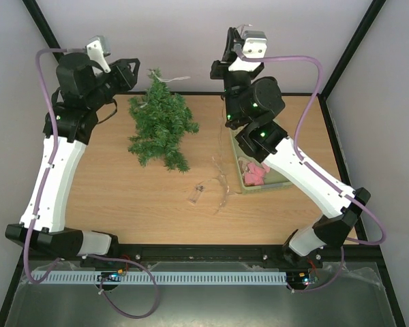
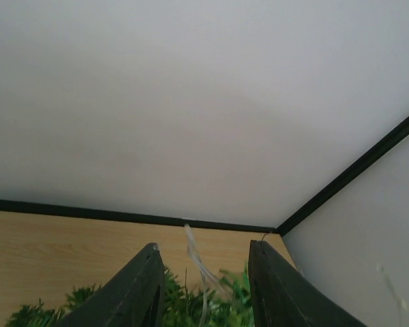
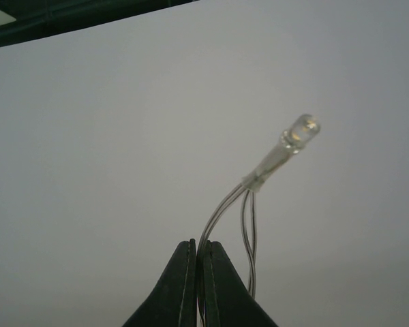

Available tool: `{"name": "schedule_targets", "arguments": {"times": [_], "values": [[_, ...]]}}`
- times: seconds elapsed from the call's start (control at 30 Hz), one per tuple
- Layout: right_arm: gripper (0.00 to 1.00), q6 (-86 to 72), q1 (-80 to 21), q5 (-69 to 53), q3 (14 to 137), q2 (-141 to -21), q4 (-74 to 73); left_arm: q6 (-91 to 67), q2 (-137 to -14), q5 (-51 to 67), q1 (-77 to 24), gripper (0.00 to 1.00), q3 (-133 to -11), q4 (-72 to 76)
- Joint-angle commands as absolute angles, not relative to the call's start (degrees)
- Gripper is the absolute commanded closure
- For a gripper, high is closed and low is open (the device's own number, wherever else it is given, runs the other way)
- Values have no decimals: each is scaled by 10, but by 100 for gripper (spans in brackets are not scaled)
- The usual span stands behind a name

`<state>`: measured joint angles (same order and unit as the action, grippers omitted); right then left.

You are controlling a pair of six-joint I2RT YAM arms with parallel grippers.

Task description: Decorate the small christmas tree

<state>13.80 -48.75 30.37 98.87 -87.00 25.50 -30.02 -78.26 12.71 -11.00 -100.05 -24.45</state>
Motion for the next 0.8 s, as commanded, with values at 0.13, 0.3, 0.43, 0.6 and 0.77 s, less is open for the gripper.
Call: {"name": "schedule_targets", "arguments": {"times": [0.13,0.3,0.43,0.6,0.77], "values": [[98,137,-477,296,1000,-864,244,-224,-718,127,-102,57,-937,-286],[98,133,-470,290,1031,-880,232,-135,-667,142,-102,50,-857,-258],[98,119,-470,275,1047,-885,220,11,-605,228,-104,39,-753,-191],[98,109,-470,270,1051,-887,215,200,-575,275,-104,37,-665,-129],[98,103,-470,258,1054,-887,204,293,-580,256,-104,32,-645,-81]]}}
